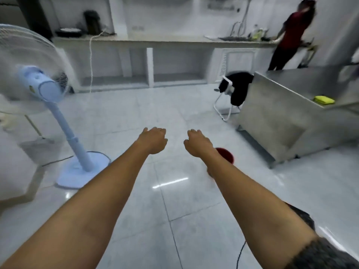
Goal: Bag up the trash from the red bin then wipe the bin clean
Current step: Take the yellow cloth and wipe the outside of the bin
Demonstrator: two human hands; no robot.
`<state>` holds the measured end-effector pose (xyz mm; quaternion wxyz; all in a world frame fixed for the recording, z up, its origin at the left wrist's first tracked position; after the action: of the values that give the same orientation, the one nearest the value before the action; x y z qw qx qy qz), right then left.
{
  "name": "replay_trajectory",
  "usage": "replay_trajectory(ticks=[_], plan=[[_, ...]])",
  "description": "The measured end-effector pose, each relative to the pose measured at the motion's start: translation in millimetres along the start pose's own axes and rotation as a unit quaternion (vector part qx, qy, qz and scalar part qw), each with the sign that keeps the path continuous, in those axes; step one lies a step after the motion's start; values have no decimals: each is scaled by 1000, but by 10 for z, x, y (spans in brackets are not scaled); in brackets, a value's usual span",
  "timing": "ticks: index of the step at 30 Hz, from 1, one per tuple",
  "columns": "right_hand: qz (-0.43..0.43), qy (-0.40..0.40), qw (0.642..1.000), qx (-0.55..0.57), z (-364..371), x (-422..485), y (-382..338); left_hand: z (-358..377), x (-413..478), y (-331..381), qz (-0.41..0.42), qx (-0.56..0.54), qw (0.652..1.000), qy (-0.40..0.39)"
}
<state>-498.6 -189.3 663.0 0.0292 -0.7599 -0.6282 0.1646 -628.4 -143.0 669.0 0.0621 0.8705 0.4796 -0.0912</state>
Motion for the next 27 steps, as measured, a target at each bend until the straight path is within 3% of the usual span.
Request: replay_trajectory(ticks=[5, 11, 18, 27], plan=[[114, 43, 992, 13, -635, -28, 1732, -237, 836, 1599, 96, -24, 995, 0], [174, 67, 982, 25, -1172, 102, 3243, -407, 1581, 2941, 164, -50, 985, 14], [206, 84, 974, 43, -1507, 544, 4314, -478, 2608, 3780, 201, -29, 979, -10], [237, 94, 967, 27, -2125, 1832, 5514, -1044, 4491, 4398, 228, -31, 973, -4]])
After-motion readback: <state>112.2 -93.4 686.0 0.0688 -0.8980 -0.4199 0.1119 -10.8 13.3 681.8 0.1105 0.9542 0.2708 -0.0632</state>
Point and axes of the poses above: each hand's wrist, its own x-axis towards the middle knuckle, its own z-axis out of the palm, y = z × x, the point moved 9 cm from there along x, towards the middle knuckle, and after that the axes turned 6 degrees about -y, right-handed, at the moved point
